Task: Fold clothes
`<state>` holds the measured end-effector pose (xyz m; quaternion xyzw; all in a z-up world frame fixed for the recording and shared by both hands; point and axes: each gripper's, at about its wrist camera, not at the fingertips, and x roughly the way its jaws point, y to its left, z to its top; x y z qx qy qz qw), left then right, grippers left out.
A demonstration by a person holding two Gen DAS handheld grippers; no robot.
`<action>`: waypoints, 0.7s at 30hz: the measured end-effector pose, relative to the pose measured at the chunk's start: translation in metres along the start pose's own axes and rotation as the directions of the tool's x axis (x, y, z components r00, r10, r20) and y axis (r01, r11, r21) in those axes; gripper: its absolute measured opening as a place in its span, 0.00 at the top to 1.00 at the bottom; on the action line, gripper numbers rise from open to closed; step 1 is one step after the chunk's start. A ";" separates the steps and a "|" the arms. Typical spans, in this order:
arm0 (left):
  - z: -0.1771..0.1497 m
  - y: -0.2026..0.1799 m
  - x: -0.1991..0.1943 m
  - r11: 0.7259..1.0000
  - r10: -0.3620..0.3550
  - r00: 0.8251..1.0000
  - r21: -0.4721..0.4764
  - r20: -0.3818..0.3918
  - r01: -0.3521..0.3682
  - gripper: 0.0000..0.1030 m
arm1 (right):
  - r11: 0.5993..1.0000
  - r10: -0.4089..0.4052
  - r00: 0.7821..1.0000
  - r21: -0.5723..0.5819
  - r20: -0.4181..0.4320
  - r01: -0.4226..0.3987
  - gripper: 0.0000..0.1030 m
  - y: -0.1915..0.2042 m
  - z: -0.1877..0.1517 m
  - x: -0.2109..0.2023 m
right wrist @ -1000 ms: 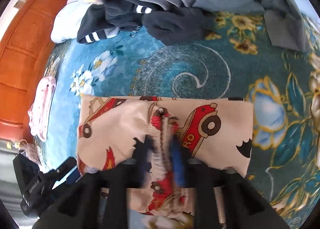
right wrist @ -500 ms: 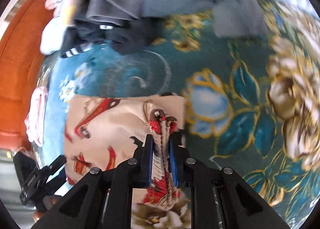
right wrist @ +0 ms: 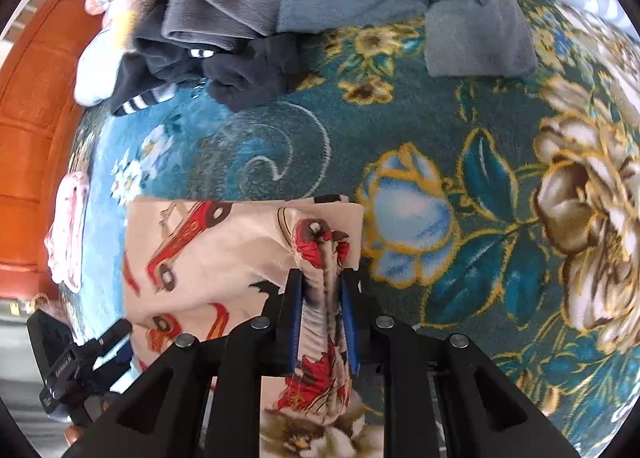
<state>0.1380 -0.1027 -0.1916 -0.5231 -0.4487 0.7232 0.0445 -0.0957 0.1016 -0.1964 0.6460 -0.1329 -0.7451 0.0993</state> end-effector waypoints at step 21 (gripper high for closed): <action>-0.008 -0.012 0.028 0.998 0.041 0.989 0.056 -0.143 -0.033 0.41 | 0.910 0.114 0.978 -0.378 -0.172 -0.173 0.67 0.176 0.029 0.096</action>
